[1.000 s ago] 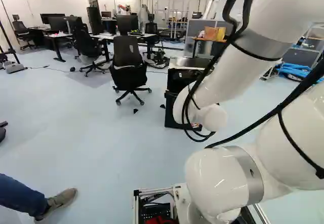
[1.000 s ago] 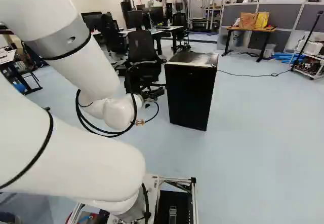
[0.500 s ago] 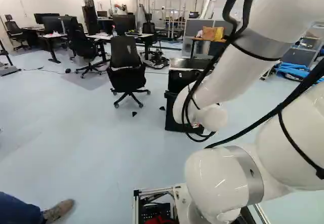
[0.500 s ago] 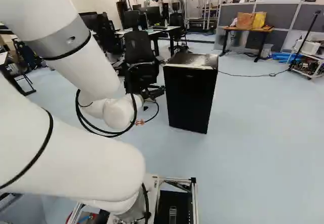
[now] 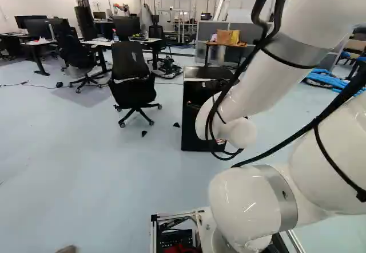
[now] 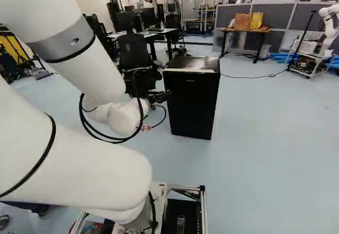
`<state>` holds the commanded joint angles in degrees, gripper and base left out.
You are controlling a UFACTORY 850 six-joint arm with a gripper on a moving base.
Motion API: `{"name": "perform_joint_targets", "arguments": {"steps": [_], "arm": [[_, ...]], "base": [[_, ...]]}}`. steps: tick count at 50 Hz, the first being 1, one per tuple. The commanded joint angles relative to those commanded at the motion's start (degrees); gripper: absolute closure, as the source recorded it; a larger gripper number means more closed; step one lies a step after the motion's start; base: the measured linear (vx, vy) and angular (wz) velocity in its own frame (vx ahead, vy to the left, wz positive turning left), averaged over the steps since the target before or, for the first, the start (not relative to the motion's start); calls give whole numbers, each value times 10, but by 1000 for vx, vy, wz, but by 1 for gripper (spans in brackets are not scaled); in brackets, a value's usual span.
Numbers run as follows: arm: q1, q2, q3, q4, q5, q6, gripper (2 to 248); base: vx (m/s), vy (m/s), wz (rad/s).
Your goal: Grab a drink from the fridge
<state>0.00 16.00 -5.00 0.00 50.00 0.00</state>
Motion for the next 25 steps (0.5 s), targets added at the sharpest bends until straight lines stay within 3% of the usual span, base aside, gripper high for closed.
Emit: {"name": "perform_joint_targets", "arguments": {"steps": [25], "arm": [[0,0,0,0,0,0,3]], "base": [[62,16,-175]]}}
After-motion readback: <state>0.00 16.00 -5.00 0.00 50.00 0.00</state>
